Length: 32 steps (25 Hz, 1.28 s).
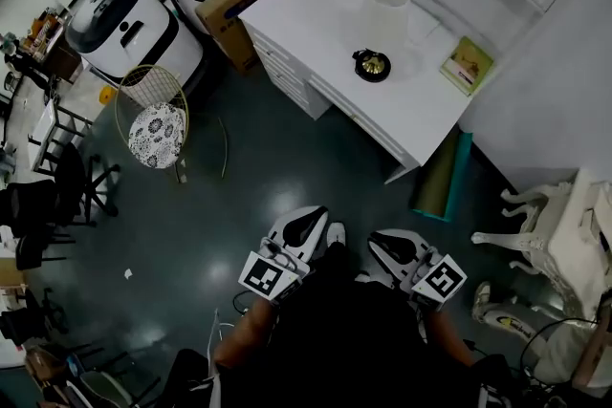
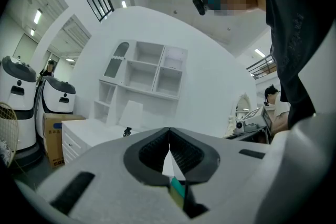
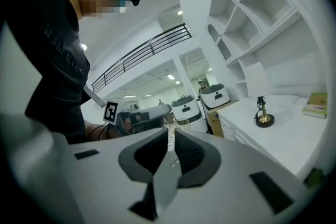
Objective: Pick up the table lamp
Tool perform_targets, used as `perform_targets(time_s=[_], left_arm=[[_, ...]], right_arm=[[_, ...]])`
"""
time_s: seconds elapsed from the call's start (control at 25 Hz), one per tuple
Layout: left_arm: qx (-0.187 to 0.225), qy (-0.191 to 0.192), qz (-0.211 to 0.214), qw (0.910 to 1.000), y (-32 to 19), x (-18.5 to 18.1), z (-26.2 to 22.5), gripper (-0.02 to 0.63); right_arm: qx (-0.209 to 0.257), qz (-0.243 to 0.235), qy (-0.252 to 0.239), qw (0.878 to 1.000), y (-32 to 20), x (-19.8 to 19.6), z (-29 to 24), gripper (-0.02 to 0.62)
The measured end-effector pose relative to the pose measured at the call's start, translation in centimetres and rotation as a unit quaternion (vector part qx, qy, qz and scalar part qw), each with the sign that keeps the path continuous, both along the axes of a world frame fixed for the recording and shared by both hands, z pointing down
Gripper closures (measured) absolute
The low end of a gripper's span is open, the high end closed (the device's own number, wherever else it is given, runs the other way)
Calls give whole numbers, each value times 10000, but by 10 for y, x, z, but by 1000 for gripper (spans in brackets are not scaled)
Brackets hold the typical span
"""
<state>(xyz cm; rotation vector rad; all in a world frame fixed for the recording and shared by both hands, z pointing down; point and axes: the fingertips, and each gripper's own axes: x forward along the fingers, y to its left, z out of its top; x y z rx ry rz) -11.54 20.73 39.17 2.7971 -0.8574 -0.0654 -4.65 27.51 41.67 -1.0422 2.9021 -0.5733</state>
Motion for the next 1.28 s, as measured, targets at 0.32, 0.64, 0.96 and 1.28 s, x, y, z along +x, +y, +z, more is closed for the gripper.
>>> perform_targets(time_s=[0.32,0.64,0.96,1.28], left_arm=[[-44,24,282,9996,-43,-4,4,588],[-55,11,498,9987,-56,14,2,588],[0,-140,402,9991,-82,27,2,588],[-108,-229,267,9993,-136,55,5,588]], right_arm=[[130,556,247,9981,-47,12,-5,555],[-19,709,645,9954,-47,32,13,555],[118,671,475,9965,-92,48,21,555],[137,573,430,9973,-163,77,27,555]])
